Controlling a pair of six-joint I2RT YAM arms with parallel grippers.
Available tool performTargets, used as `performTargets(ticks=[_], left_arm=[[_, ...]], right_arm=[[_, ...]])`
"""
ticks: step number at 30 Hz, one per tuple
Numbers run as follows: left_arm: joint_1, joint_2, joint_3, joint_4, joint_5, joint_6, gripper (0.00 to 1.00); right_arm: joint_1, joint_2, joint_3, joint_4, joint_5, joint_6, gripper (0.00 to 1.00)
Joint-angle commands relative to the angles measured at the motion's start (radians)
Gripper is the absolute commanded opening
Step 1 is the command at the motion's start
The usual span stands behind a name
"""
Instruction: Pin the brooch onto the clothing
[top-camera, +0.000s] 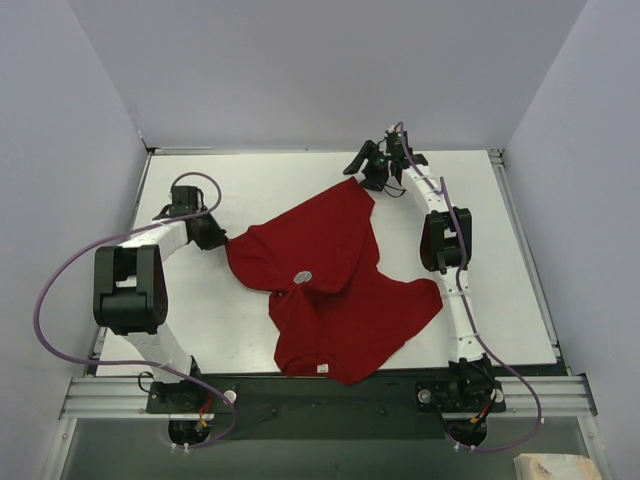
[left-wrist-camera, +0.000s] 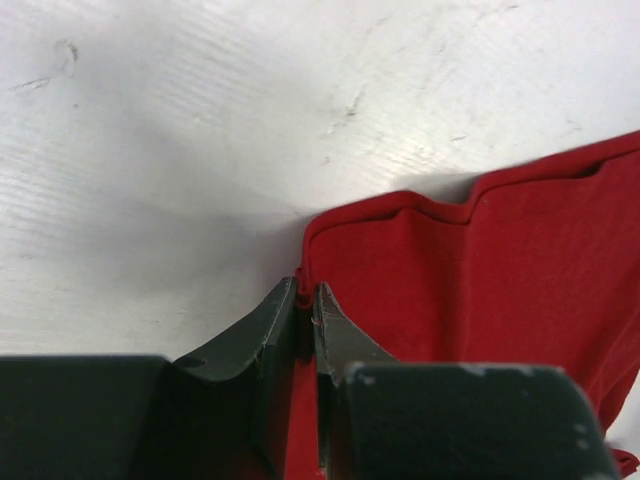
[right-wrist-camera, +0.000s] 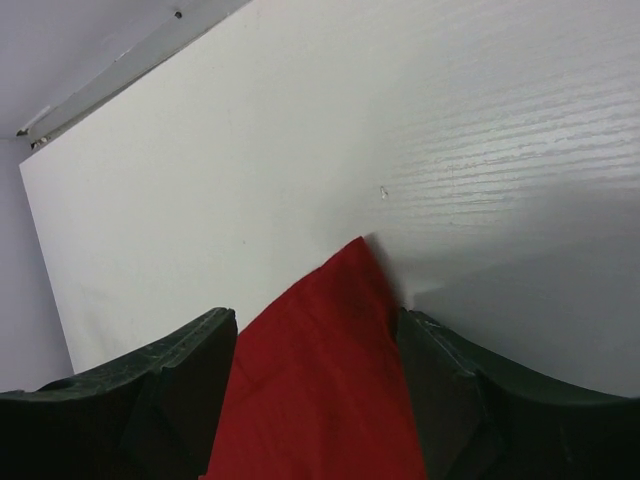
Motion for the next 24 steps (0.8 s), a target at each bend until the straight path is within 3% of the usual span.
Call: performTargets(ticks=[1, 10, 15, 19, 24], left_arm=[[-0.013, -0.047, 0.094, -0.042, 0.012, 0.031, 0.20], [-0.062, -0.076, 0.185, -0.094, 0.020, 0.048, 0.12], [-0.076, -0.091, 0.248, -0.122, 0.035, 0.066, 0.00], [-0.076, -0.113, 0.275, -0.131, 0.046, 0.080, 0.00], [-0.077, -0.142, 0.333, -0.153, 0.060, 0.102, 0.00]], right_arm=[[0.008, 0.033, -0.013, -0.115, -0.023, 0.014, 0.65], [0.017, 0.042, -0.012, -0.146, -0.032, 0.005, 0.39], [0.017, 0.053, 0.002, -0.146, -0.055, 0.002, 0.03], [0.016, 0.027, -0.030, -0.129, -0.077, -0.030, 0.00], [-0.007, -0.136, -0.134, -0.066, -0.078, -0.041, 0.00]])
